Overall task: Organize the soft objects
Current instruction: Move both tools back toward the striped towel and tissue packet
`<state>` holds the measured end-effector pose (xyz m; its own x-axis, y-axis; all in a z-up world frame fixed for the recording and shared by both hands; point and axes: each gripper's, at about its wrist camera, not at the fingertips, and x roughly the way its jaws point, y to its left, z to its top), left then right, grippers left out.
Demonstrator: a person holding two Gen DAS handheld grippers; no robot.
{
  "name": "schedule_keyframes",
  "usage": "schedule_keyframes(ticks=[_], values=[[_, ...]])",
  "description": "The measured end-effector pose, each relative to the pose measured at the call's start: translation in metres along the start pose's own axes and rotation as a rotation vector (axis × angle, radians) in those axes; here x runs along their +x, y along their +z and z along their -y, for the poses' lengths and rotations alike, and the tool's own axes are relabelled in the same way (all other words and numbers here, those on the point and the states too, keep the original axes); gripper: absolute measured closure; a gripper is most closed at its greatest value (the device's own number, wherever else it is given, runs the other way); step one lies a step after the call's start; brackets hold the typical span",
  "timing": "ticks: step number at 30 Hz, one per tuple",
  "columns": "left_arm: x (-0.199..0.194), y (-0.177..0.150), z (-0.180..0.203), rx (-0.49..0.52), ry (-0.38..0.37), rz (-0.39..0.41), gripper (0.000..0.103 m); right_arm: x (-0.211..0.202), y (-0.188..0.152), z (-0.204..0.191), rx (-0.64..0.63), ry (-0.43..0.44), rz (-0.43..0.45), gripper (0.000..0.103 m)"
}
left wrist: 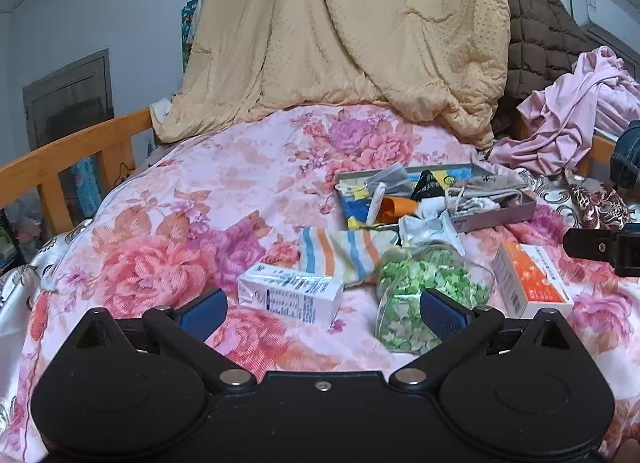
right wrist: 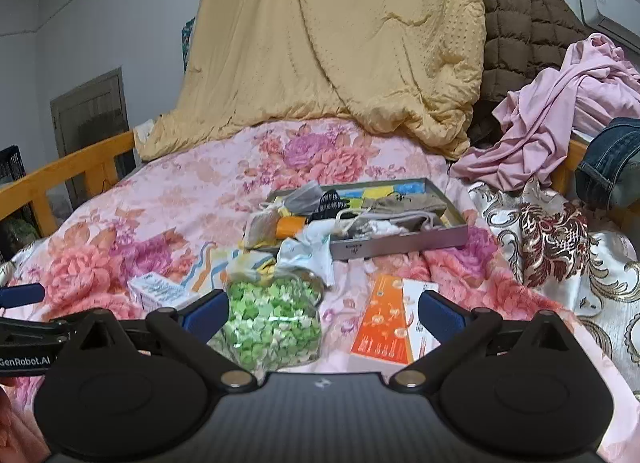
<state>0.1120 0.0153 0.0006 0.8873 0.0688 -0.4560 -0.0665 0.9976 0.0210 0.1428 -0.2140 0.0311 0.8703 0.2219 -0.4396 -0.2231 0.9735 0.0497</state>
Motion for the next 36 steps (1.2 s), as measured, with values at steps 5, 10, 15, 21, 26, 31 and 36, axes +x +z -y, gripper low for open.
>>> schedule_keyframes(ticks=[5, 10, 15, 21, 26, 31, 36], values=[[-0.002, -0.002, -0.001, -0.01, 0.015, -0.009, 0.001, 0.001, -0.005, -0.004, -0.014, 0.003, -0.035, 0.0], [-0.001, -0.002, -0.004, -0.024, 0.031, -0.022, 0.001, 0.005, -0.011, -0.011, -0.043, 0.013, -0.071, 0.0], [0.001, -0.003, -0.005, -0.034, 0.044, -0.038, 0.001, 0.008, -0.013, -0.018, -0.074, 0.02, -0.082, 0.0], [0.004, -0.003, -0.007, -0.043, 0.058, -0.055, 0.001, 0.011, -0.014, -0.019, -0.08, 0.024, -0.085, 0.0], [0.008, -0.004, -0.008, -0.044, 0.09, -0.071, 0.001, 0.012, -0.014, -0.019, -0.084, 0.028, -0.085, 0.0], [0.009, -0.004, -0.011, -0.058, 0.115, -0.081, 0.001, 0.011, -0.013, -0.02, -0.083, 0.032, -0.073, 0.0], [0.009, -0.004, -0.011, -0.062, 0.119, -0.08, 0.001, 0.01, -0.012, -0.019, -0.077, 0.03, -0.064, 0.0]])
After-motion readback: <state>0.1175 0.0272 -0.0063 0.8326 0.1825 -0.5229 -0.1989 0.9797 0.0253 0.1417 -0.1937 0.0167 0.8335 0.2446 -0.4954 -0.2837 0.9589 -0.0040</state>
